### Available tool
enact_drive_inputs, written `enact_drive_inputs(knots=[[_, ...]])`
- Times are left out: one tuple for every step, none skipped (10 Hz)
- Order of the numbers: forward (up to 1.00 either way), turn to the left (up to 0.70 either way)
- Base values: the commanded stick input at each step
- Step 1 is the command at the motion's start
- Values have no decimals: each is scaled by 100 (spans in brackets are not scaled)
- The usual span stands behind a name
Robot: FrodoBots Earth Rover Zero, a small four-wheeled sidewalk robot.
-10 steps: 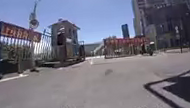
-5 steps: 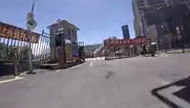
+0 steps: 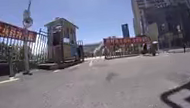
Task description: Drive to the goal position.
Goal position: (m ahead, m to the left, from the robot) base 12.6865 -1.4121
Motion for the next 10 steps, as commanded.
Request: enact_drive_inputs(knots=[[45,0],[45,0],[45,0],[45,0],[45,-6],[45,-27],[45,-27],[45,-17],[45,0],[45,0]])
